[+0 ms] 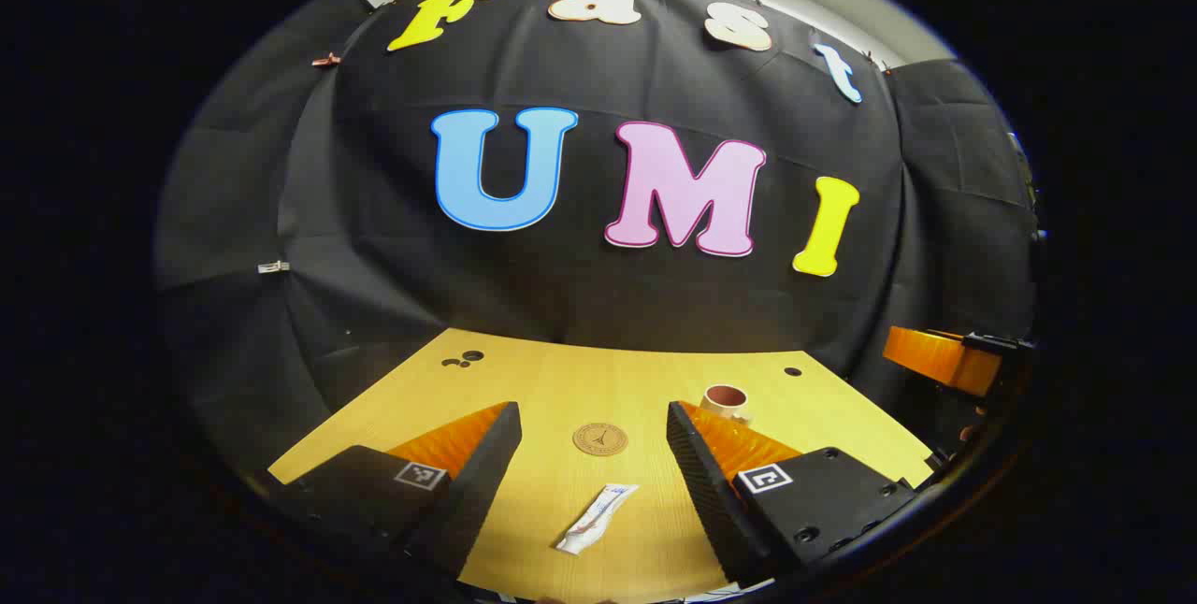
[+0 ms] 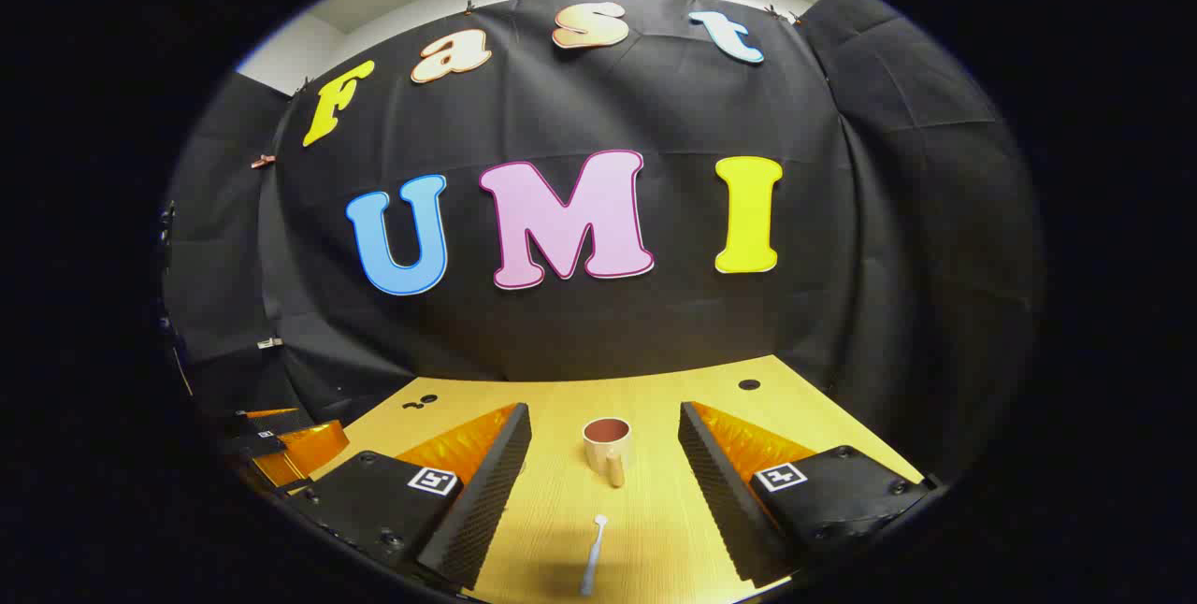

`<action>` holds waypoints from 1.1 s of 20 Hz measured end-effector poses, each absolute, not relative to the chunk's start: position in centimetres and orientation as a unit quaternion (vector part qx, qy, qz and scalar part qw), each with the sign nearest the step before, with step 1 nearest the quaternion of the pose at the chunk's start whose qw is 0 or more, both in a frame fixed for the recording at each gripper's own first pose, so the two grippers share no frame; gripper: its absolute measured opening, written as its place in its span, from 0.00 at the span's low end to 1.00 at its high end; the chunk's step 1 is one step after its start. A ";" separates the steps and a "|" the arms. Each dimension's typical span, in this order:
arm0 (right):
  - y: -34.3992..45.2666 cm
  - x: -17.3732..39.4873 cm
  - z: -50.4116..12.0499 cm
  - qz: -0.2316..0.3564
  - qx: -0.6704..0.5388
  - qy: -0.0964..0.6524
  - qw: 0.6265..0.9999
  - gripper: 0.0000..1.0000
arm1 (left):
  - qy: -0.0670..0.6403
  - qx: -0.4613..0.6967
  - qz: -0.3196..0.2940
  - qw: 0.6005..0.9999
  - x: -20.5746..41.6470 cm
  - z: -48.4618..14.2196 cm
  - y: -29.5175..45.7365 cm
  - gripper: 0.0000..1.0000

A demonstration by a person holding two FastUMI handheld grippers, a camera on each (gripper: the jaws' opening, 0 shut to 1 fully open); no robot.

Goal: Put the toothbrush and toothpaste on the desktop into the cup, then pick up the cup and place it on the coaster on the desktop.

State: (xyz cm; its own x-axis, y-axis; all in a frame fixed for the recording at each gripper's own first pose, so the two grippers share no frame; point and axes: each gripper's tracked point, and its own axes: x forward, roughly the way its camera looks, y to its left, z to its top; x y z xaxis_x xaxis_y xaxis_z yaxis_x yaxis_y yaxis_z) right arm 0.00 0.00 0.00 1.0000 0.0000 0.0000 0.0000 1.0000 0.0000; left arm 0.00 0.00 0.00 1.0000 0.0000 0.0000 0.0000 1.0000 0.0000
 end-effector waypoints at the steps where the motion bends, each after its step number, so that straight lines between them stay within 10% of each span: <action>1: -0.1 -0.1 0.1 0.000 -0.001 0.000 1.000 0.98 | -0.003 0.011 -0.004 1.000 0.0 0.1 -0.2 0.98; 22: 0.8 0.5 -1.9 0.042 -0.017 0.030 0.999 0.98 | 0.030 0.005 0.001 1.000 1.8 -3.3 0.1 0.98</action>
